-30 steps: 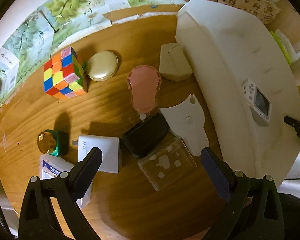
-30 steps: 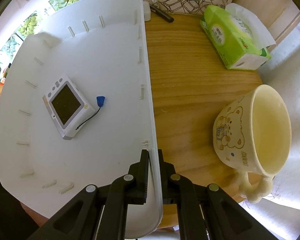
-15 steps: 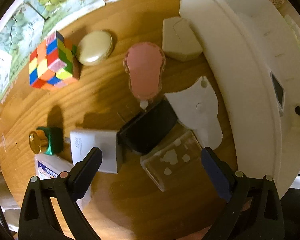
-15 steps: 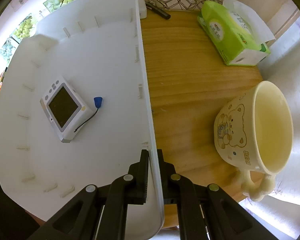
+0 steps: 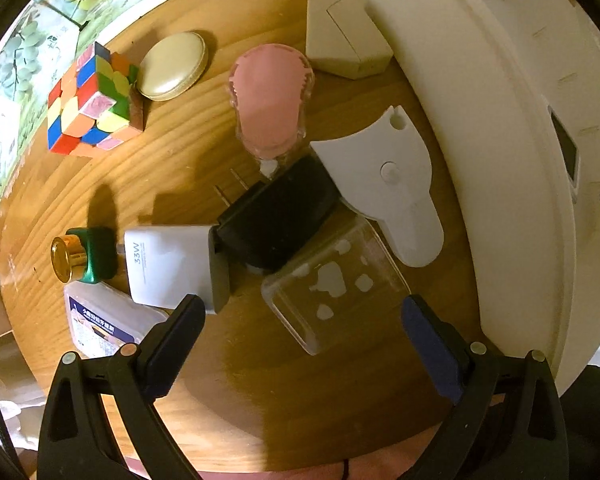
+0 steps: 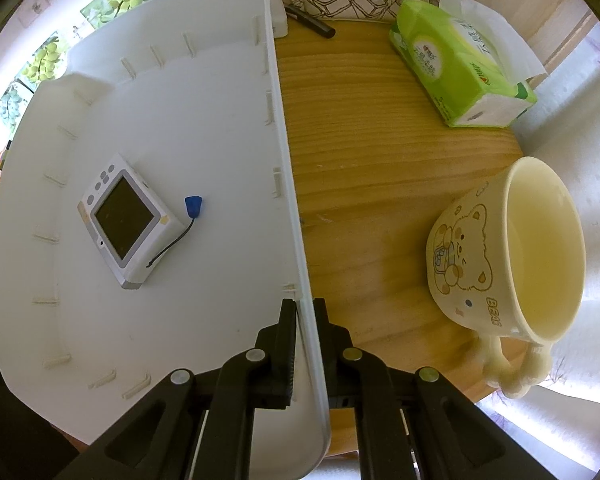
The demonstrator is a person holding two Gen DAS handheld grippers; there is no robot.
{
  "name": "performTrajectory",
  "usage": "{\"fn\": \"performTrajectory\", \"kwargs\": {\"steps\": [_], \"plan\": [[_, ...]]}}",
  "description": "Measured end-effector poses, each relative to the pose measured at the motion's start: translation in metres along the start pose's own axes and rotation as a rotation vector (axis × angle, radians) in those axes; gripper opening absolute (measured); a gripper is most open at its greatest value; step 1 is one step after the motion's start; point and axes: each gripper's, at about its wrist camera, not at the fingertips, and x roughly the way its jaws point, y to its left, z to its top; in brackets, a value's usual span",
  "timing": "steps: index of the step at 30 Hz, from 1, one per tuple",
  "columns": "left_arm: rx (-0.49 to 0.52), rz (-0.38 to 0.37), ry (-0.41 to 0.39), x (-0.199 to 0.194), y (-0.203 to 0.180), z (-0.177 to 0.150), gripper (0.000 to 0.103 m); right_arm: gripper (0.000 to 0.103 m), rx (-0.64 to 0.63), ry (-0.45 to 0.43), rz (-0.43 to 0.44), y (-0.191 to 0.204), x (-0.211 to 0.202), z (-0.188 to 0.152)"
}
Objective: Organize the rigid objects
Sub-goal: 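Move the left gripper back over the desk toward the clear plastic box, then position the left gripper around the clear spotted plastic box and close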
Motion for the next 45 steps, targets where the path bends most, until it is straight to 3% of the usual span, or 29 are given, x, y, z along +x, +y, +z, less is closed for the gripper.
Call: {"fn": "performTrajectory", "kwargs": {"steps": [7, 13, 16, 32, 45], "plan": [[0.029, 0.053, 0.004, 0.001, -0.022, 0.007, 0.093, 0.008, 0.003, -0.007, -0.007, 0.000, -0.001, -0.003], [0.064, 0.068, 0.028, -0.001, -0.052, 0.006, 0.074, 0.008, 0.001, -0.006, -0.010, 0.001, -0.001, -0.004], [0.071, 0.074, 0.040, 0.003, -0.060, 0.005, 0.069, 0.008, 0.001, -0.008, -0.010, 0.001, -0.002, -0.004], [0.073, 0.061, 0.035, 0.002, -0.051, 0.002, 0.063, 0.008, -0.001, -0.004, -0.013, 0.005, -0.001, -0.005], [0.001, 0.024, 0.040, -0.002, -0.025, -0.011, 0.059, 0.008, -0.023, 0.005, -0.019, 0.008, 0.003, -0.004]]}}
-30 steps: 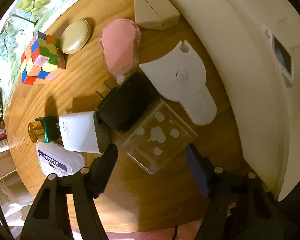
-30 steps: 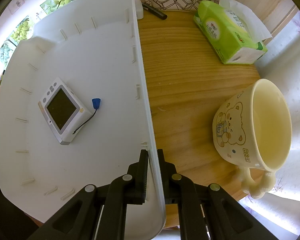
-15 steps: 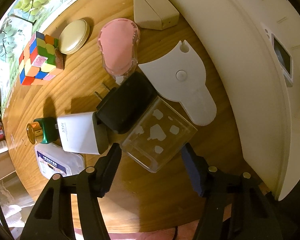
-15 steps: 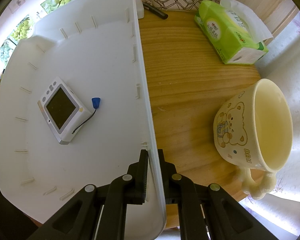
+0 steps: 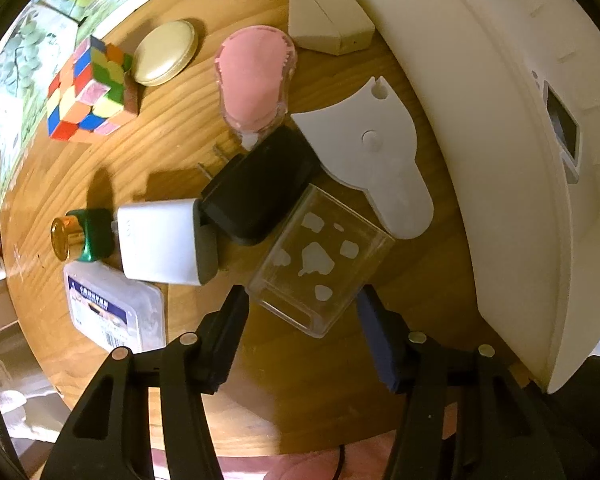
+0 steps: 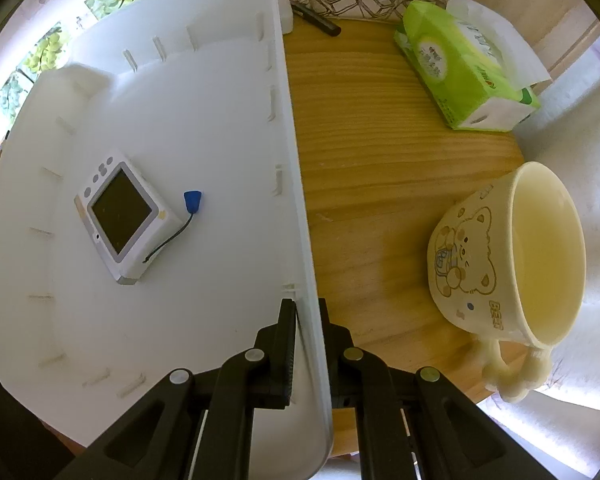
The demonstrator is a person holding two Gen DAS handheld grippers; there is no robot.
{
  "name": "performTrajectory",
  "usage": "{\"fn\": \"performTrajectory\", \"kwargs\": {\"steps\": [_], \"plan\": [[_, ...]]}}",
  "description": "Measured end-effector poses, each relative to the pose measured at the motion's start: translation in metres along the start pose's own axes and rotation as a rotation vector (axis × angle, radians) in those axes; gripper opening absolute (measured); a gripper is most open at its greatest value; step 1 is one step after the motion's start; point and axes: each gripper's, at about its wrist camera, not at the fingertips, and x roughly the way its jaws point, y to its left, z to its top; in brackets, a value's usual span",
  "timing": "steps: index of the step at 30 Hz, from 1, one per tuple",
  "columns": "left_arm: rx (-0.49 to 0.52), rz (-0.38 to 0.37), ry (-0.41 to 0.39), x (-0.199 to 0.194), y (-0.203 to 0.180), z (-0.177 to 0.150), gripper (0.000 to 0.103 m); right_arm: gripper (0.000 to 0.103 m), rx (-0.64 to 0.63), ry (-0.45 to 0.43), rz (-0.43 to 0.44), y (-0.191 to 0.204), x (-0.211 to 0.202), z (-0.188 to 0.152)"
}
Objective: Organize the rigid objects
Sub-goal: 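Position the left gripper around the clear spotted plastic box and close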
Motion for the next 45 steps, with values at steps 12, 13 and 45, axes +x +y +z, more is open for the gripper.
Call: {"fn": "performTrajectory", "kwargs": {"steps": [12, 13, 45], "plan": [[-0.105, -0.052, -0.020, -0.022, 0.028, -0.022, 0.021, 0.007, -0.052, 0.013, 0.005, 0.004, 0.002, 0.000], [-0.130, -0.081, -0.015, -0.025, 0.032, -0.024, 0.014, 0.007, -0.060, 0.014, 0.006, 0.005, 0.001, -0.001], [-0.595, -0.231, -0.029, -0.010, 0.138, -0.046, 0.063, 0.006, -0.230, 0.045, 0.022, 0.025, -0.001, -0.013]]}}
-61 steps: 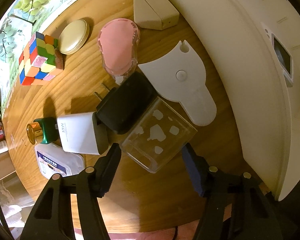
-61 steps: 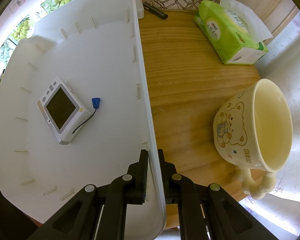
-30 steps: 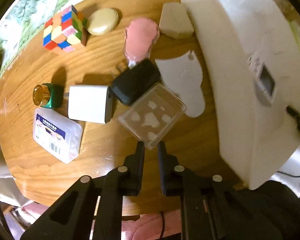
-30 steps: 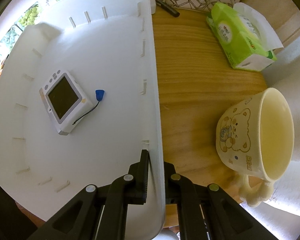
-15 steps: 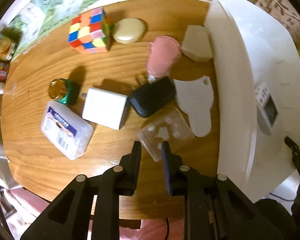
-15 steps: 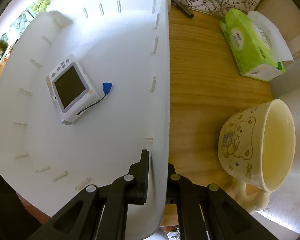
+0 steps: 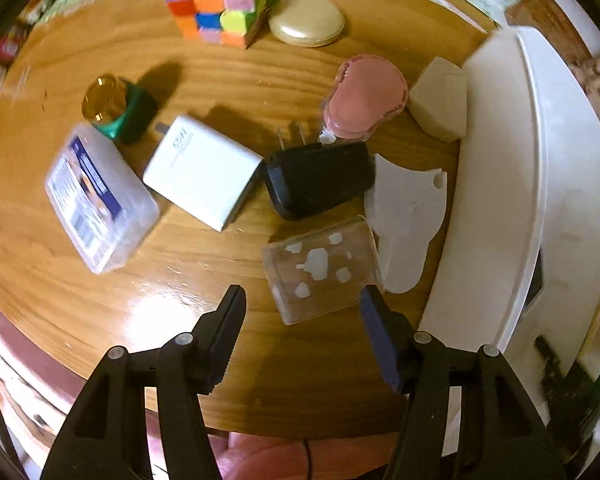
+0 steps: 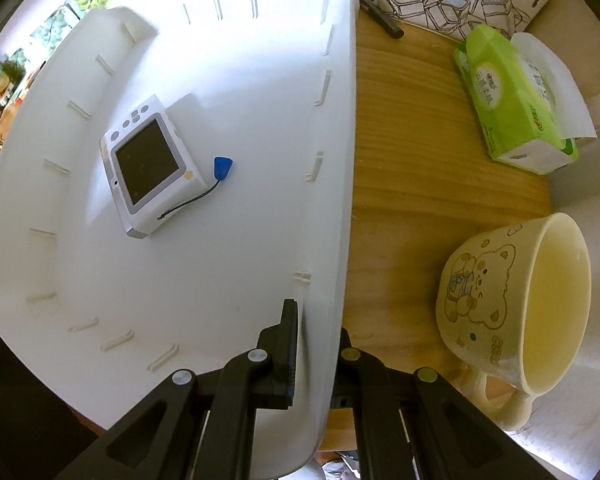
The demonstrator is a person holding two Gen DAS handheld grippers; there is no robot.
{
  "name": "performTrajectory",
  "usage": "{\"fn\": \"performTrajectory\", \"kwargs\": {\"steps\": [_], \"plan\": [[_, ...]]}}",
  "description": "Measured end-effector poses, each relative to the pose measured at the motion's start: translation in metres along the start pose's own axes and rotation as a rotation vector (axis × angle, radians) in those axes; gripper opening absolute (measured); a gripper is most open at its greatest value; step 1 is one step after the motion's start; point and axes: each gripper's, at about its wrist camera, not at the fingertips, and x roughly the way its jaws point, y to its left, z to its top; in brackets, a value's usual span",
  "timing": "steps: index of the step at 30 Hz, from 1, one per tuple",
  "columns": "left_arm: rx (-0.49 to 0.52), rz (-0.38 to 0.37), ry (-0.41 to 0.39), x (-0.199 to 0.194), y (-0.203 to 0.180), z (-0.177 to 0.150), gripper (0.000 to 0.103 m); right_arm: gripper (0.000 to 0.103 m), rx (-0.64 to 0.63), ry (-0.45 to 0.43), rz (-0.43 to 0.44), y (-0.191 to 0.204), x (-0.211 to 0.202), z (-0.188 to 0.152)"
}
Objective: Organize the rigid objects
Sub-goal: 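Position the left gripper around the clear spotted plastic box and close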
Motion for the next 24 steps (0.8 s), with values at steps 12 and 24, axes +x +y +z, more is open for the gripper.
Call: {"fn": "performTrajectory", "kwargs": {"steps": [12, 24], "plan": [[-0.140, -0.107, 0.009, 0.023, 0.013, 0.008, 0.079, 0.006, -0.033, 0.021, 0.008, 0.007, 0.005, 0.003], [-0.173, -0.072, 0.044, 0.062, 0.011, 0.030, 0.071, 0.006, -0.052, 0.032, 0.016, 0.005, 0.004, 0.004]]}}
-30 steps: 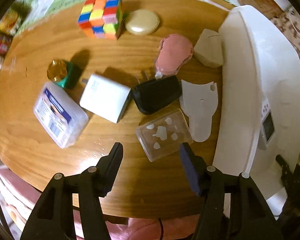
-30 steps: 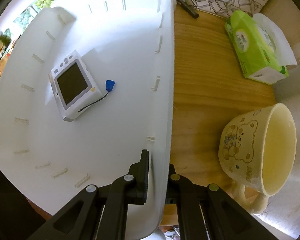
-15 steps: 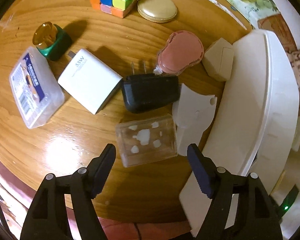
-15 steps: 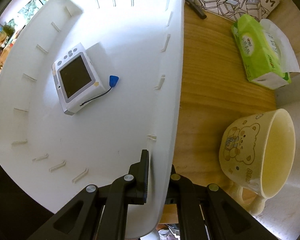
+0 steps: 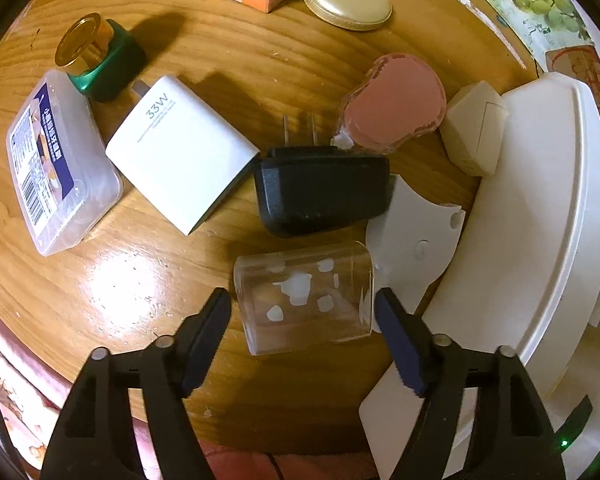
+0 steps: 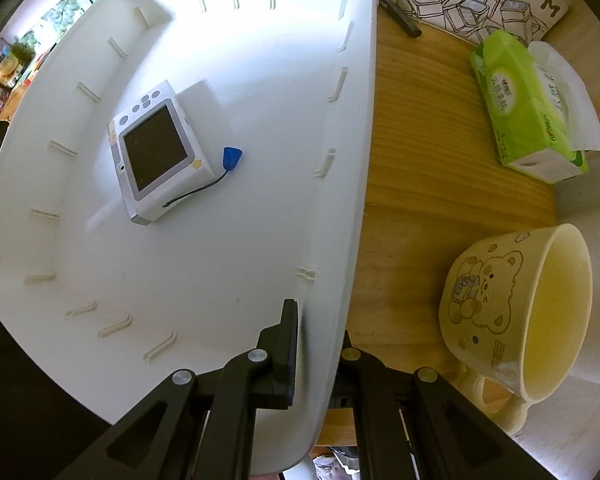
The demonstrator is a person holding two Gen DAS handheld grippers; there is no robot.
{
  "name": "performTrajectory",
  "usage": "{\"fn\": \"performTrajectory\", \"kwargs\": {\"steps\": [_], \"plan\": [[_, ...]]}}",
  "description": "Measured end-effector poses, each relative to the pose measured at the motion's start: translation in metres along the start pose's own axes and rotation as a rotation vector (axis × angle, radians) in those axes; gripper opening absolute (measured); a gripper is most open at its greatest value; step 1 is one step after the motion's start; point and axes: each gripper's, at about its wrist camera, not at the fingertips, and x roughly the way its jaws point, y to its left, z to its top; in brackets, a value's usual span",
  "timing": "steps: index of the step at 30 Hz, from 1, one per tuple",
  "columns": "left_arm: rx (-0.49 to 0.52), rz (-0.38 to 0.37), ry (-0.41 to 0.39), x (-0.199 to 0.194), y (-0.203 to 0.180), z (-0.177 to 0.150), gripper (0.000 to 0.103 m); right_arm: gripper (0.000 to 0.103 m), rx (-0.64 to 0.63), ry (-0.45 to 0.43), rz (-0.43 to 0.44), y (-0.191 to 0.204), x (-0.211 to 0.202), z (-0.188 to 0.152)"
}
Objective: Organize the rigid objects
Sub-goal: 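Position the left gripper around the clear spotted plastic box and close, then lift the clear spotted box with the left gripper over the tray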
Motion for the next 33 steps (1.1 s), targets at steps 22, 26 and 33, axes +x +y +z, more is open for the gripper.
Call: {"fn": "performTrajectory", "kwargs": {"steps": [22, 26, 33], "plan": [[0.118, 0.047, -0.039, -0.042, -0.064, -0.043, 0.064, 0.006, -0.014, 0.014, -0.010, 0.004, 0.000, 0.003], [0.174, 0.071, -0.093, -0.064, -0.078, -0.052, 0.064, 0.006, -0.021, 0.018, -0.015, 0.005, 0.001, 0.003], [0.302, 0.084, -0.229, -0.114, -0.120, -0.074, 0.064, 0.006, -0.031, 0.023, -0.025, 0.010, 0.004, 0.003]]}}
